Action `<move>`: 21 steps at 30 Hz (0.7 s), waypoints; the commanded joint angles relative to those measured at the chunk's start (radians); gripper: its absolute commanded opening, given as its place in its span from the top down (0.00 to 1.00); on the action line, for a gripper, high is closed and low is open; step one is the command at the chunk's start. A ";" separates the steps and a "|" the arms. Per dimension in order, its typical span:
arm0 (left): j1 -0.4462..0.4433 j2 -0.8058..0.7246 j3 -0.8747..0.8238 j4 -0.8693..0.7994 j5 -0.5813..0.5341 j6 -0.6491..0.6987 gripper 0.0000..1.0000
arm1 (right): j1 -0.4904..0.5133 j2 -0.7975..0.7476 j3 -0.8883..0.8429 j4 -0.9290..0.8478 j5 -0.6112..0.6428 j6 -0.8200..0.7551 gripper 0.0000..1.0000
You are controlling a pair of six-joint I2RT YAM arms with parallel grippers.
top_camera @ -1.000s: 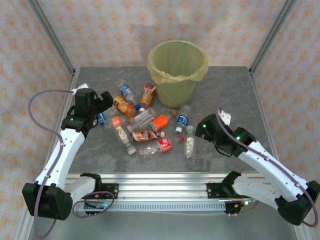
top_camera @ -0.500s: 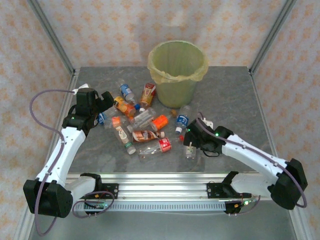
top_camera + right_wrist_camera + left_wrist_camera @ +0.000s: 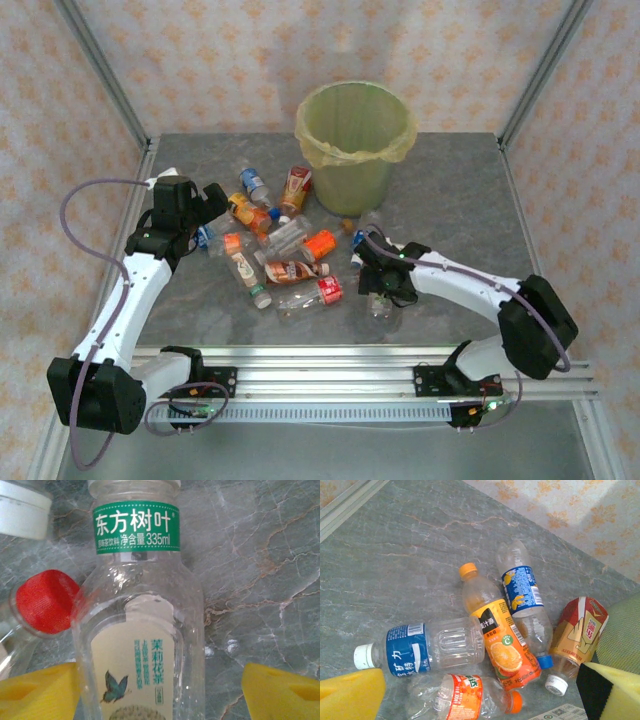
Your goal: Put the plastic bottles in the bin
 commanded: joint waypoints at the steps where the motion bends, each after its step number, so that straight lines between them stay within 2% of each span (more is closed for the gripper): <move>1: 0.002 0.006 0.011 0.015 -0.030 0.005 0.00 | -0.020 0.012 0.012 0.014 -0.003 -0.015 0.20; 11: 0.002 0.012 0.010 0.020 -0.030 0.006 0.00 | -0.100 0.047 -0.045 0.077 -0.006 -0.022 0.22; 21: 0.002 0.001 0.008 0.008 -0.048 0.015 0.00 | -0.121 0.160 -0.010 0.117 0.032 -0.030 0.31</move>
